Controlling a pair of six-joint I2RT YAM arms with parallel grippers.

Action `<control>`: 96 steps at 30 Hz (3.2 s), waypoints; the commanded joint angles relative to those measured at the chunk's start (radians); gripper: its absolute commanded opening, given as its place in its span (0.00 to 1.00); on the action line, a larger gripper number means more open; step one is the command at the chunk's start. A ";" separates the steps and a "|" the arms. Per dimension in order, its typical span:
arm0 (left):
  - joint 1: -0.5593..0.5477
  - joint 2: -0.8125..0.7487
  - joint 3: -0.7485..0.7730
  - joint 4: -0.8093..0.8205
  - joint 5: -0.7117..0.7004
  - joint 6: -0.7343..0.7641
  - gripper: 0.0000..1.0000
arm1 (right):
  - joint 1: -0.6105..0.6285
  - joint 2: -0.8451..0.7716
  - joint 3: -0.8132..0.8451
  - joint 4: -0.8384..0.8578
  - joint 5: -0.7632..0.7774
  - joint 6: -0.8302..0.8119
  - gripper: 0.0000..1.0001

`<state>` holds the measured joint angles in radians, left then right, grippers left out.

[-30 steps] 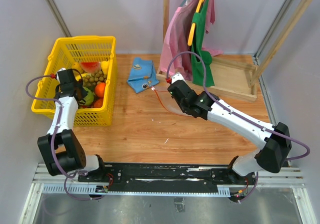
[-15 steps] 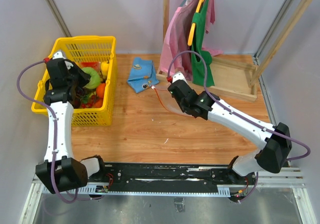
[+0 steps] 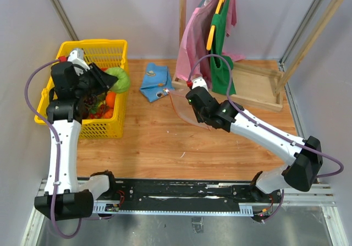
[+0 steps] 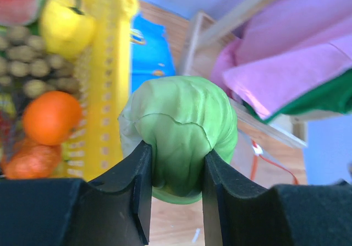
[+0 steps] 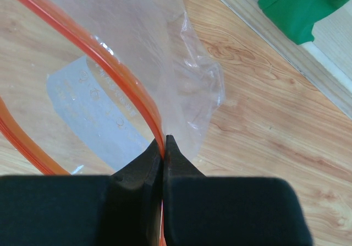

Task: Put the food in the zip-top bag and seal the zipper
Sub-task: Place the fake vegetable in the zipper food storage bag.

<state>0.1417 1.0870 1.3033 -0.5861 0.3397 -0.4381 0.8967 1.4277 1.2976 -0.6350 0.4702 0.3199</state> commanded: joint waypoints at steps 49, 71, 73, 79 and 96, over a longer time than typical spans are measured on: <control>-0.666 -0.080 -0.561 0.596 -0.119 -0.464 0.01 | 0.007 -0.051 0.025 0.147 -0.219 0.227 0.01; -0.694 -0.048 -0.507 0.574 -0.143 -0.442 0.76 | -0.006 -0.039 -0.011 0.204 -0.278 0.265 0.01; -0.693 -0.047 -0.497 0.550 -0.153 -0.433 0.79 | -0.011 -0.038 -0.013 0.203 -0.281 0.274 0.01; -0.694 0.016 -0.407 0.360 -0.248 -0.379 0.78 | -0.024 -0.025 -0.004 0.201 -0.312 0.287 0.01; -0.755 0.142 -0.199 0.095 -0.492 -0.236 0.80 | -0.065 -0.031 -0.039 0.259 -0.383 0.318 0.01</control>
<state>-0.6014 1.2442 1.0382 -0.4652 -0.0925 -0.7216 0.8524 1.4002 1.2770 -0.4065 0.1062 0.6106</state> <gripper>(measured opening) 0.787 0.010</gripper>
